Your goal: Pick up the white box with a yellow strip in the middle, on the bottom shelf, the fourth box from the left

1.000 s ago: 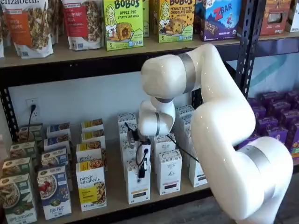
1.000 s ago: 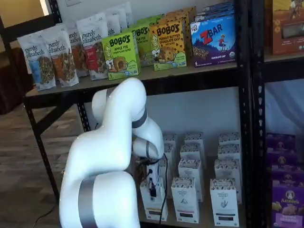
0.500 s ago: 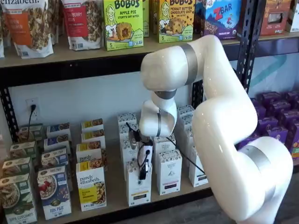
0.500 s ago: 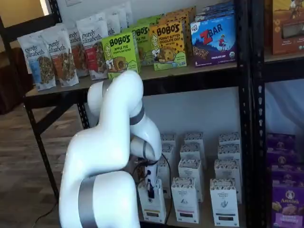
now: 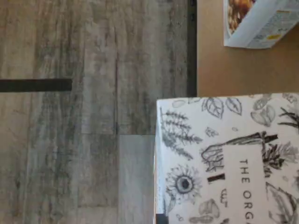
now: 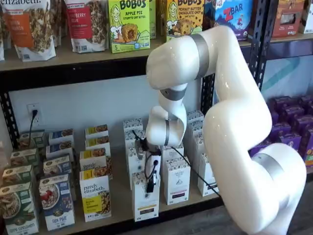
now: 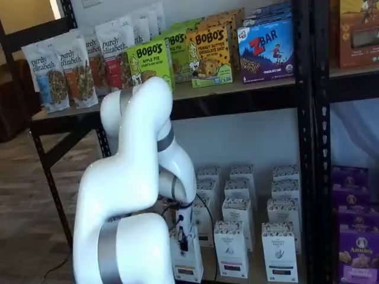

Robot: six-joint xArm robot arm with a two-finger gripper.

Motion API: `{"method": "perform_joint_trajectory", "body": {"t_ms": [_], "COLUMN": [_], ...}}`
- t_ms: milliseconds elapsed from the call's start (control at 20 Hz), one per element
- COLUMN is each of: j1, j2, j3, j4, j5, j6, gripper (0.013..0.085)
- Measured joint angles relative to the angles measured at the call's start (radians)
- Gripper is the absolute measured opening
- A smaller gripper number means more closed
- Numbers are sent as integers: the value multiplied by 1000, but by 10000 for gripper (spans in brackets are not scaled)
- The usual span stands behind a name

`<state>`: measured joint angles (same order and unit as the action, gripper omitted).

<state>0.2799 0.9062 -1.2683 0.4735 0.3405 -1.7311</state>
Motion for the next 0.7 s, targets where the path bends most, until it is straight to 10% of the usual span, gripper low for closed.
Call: {"method": "perform_joint_trajectory", "body": {"t_ms": [350, 700], "j1": [32, 42], "j2": [-108, -243], "j3": [160, 315], "j4": [70, 12], "j5": [-55, -87], "j6": [-43, 20], "gripper": [450, 450]}}
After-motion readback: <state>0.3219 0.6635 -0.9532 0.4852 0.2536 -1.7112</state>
